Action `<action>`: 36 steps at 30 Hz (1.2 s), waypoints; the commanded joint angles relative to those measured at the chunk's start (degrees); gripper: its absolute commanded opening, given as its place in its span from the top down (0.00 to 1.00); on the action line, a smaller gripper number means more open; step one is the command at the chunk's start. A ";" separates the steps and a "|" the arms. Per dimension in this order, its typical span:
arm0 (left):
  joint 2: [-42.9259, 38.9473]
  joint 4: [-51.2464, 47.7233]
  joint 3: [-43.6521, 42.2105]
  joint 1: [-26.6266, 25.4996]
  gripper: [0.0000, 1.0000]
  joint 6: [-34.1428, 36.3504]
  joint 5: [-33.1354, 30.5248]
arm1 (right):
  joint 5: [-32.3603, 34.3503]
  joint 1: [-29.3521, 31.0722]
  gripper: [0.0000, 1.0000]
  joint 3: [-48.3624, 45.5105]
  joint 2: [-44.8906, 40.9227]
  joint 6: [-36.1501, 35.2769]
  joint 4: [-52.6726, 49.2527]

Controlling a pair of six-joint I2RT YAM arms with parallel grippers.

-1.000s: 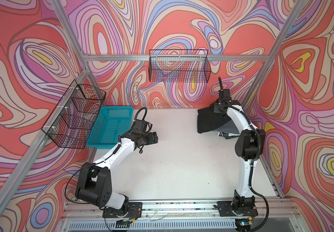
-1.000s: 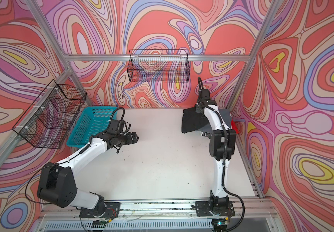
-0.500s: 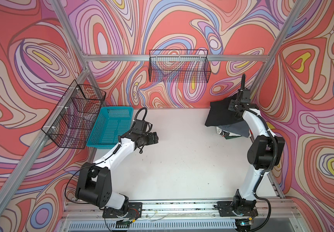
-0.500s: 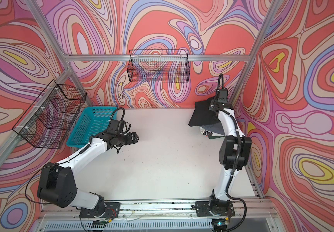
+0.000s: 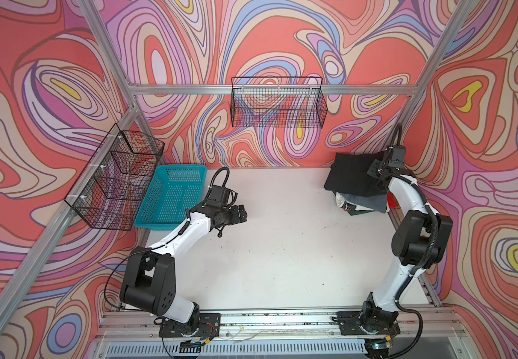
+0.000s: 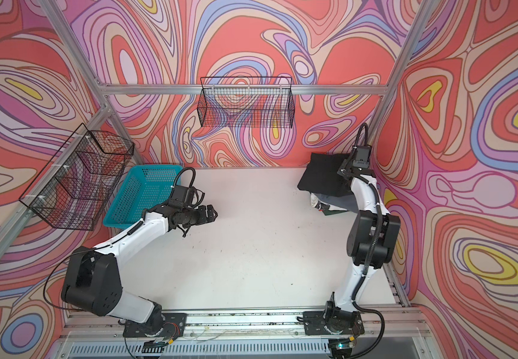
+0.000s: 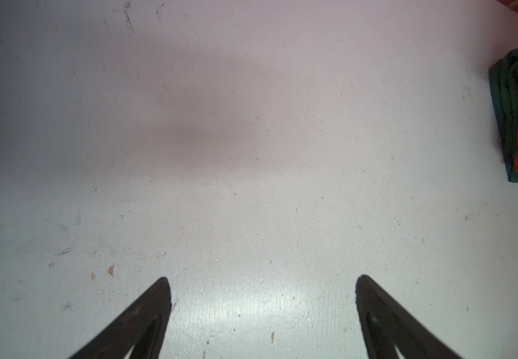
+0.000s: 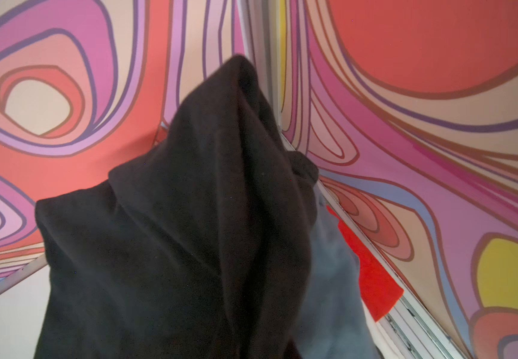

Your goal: Fold and stack the t-shirts

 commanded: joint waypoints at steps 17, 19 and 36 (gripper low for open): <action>1.09 0.59 0.13 -0.45 0.08 -0.42 0.78 | 12.37 -1.69 1.00 -0.35 -0.28 -2.73 4.37; 1.03 0.72 0.13 -0.45 0.08 -0.51 0.90 | 13.29 -1.69 0.91 -0.89 -0.42 -2.86 4.74; -2.45 0.63 -0.99 -1.07 0.07 0.02 -0.89 | 13.49 -1.78 0.02 -6.83 -3.05 -0.30 7.08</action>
